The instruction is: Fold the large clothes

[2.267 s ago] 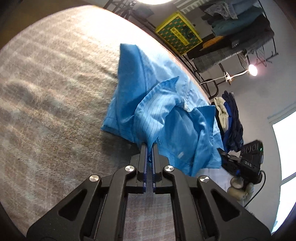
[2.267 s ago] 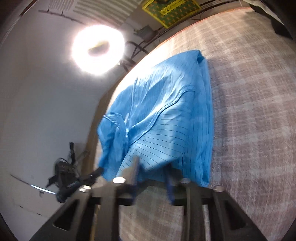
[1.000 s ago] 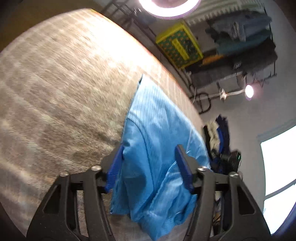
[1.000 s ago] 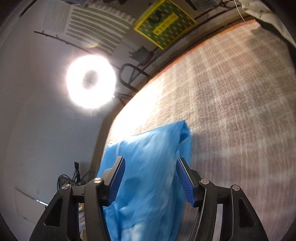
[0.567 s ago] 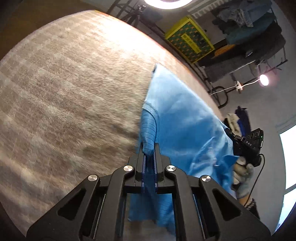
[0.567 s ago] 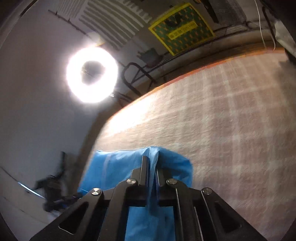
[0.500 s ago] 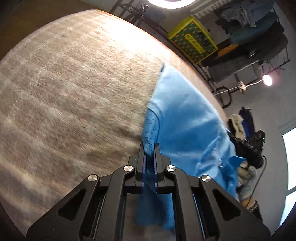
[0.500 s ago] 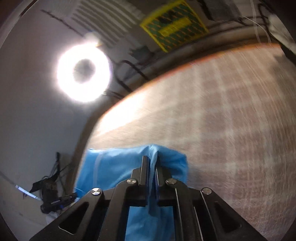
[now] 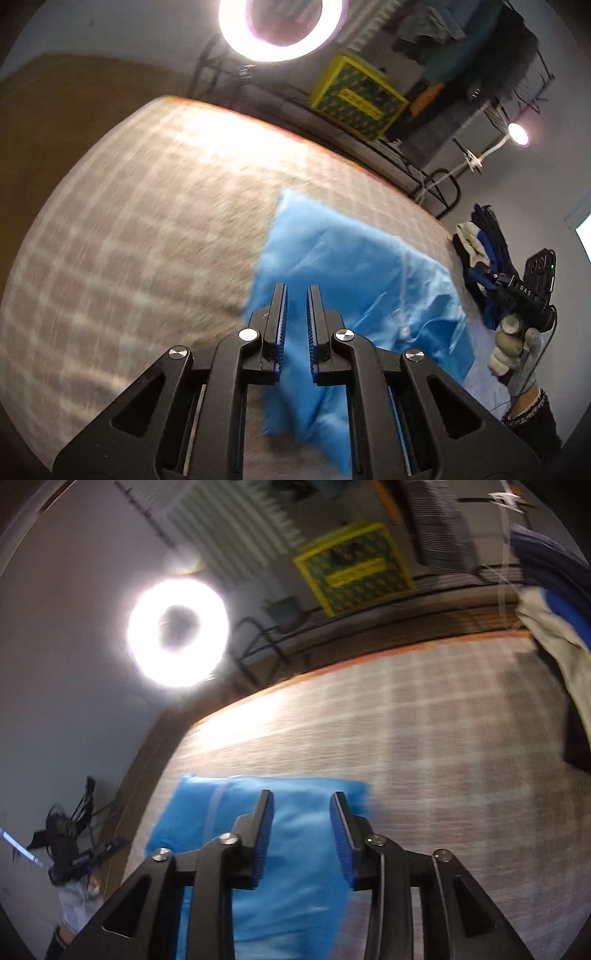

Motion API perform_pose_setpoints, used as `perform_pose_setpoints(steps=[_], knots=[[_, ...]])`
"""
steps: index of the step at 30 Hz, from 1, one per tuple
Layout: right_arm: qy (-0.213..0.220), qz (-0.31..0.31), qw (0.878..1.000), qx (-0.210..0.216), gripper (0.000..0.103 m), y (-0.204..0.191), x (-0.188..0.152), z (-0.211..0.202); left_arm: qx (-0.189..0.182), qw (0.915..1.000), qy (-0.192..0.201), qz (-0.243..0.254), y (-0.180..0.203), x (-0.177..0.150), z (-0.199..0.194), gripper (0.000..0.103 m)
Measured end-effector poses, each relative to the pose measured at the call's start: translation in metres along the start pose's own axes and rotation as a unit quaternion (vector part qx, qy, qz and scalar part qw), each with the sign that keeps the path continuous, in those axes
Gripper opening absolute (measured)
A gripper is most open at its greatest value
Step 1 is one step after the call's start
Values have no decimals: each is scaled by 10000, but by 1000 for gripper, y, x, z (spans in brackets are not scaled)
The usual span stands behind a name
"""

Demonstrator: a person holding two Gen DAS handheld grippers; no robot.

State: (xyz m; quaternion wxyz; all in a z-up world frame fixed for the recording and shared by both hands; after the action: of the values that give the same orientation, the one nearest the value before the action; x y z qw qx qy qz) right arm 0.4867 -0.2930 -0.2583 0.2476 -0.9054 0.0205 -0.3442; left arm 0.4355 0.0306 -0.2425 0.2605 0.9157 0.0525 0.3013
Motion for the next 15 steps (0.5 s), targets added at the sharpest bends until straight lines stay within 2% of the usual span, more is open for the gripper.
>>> perform_pose_setpoints(steps=[3, 6, 9, 11, 15], knots=[[-173, -442, 9988, 142, 35, -39, -1, 19, 44, 9989, -84, 470, 29, 16, 19, 7], [-383, -1116, 9930, -69, 35, -66, -5, 44, 195, 9941, -233, 1039, 62, 29, 46, 7], [-606, -1718, 9828, -287, 34, -84, -17, 62, 434, 9847, -282, 1662, 85, 39, 71, 7], [-686, -1944, 9777, -411, 34, -87, -18, 72, 507, 9832, -350, 1719, 86, 45, 88, 7], [-843, -1966, 9750, -605, 34, -77, -16, 91, 657, 9876, -444, 1354, 63, 52, 121, 7]])
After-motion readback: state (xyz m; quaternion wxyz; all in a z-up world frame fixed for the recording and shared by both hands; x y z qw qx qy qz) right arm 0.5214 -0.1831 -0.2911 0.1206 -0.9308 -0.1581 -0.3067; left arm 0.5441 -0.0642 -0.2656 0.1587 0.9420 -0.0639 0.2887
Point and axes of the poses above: each gripper's, at about its wrist camera, not at the fingertips, and z roughly the way its jaws point, y to its right, x to its top, the point moved 7 cm from there along z, roughly the way its jaws point, and after that the axes turned 2 degrees about -x, right-handed, at the moved point
